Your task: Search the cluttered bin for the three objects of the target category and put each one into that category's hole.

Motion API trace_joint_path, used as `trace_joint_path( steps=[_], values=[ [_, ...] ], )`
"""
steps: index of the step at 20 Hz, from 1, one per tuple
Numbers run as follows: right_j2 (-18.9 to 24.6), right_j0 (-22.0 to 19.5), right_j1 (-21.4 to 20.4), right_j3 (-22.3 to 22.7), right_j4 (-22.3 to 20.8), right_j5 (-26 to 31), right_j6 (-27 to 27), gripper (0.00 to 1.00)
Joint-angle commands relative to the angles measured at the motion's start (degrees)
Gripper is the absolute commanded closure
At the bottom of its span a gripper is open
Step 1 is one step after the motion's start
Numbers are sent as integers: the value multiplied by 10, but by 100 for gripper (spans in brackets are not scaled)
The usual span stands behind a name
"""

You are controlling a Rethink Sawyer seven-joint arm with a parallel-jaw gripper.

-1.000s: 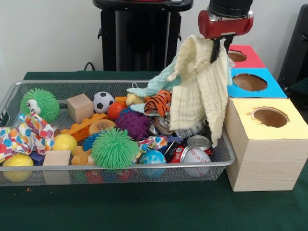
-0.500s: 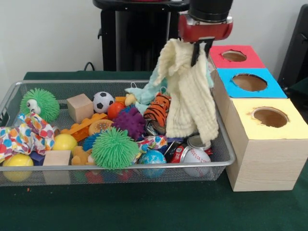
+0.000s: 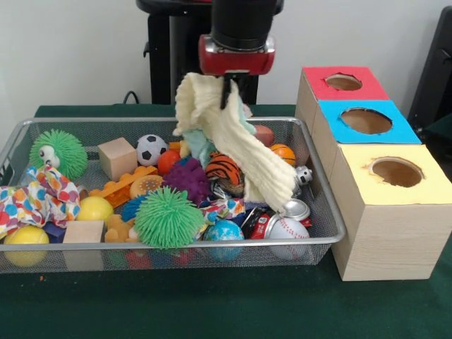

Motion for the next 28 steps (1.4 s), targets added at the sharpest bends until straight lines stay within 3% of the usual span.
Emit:
trace_joint_path(
  steps=[1, 6, 13, 17, 23, 24, 28],
  values=[
    [16, -46, 42, -35, -73, -4, -99, 100],
    [30, -94, 25, -16, -99, -6, -131, 100],
    [51, -129, 20, 0, -124, -8, -136, 100],
    [62, -138, 30, -12, -136, 0, -140, 100],
    [87, -136, 71, -65, -139, 23, -147, 100],
    [96, -138, 76, -67, -139, 30, -155, 0],
    [107, -145, 81, -61, -132, 19, -146, 0]
  ],
)
